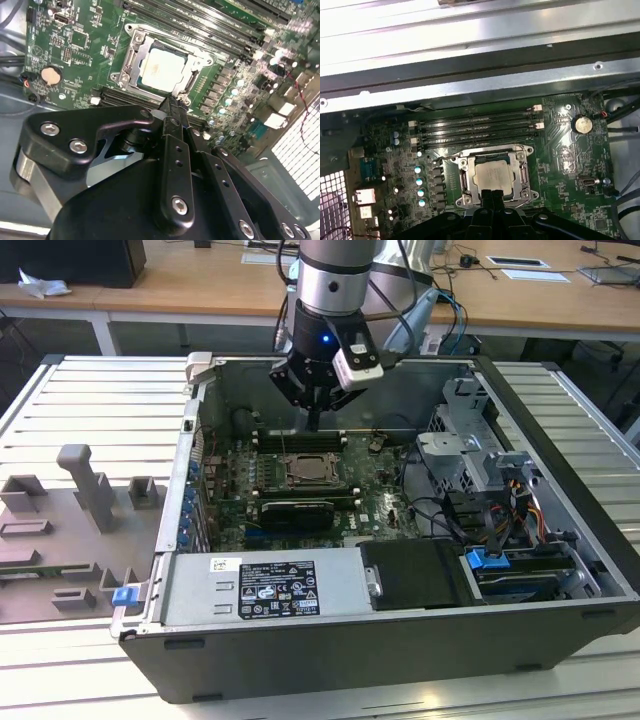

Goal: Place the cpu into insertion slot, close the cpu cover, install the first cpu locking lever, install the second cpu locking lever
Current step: 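Install the first cpu locking lever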

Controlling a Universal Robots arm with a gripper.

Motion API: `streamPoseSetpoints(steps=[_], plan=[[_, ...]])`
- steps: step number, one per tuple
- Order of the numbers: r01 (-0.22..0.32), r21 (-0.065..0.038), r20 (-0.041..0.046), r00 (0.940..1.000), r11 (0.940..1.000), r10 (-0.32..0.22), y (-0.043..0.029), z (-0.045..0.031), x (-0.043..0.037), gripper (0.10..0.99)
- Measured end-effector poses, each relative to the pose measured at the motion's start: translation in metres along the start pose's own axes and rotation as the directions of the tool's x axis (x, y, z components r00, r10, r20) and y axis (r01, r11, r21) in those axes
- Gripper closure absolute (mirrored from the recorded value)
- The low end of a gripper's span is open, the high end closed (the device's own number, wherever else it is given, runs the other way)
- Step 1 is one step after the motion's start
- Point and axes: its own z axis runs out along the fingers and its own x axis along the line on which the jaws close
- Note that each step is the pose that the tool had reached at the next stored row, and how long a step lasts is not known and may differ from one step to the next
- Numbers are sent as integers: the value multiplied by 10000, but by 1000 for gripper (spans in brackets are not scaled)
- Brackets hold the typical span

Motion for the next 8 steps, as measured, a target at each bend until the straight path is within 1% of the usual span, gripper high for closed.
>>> streamPoseSetpoints(steps=[2,8], plan=[[275,14,-3,9996,9996,-275,0,0,0,980],[555,27,-6,9985,9985,-555,0,0,0,980]])
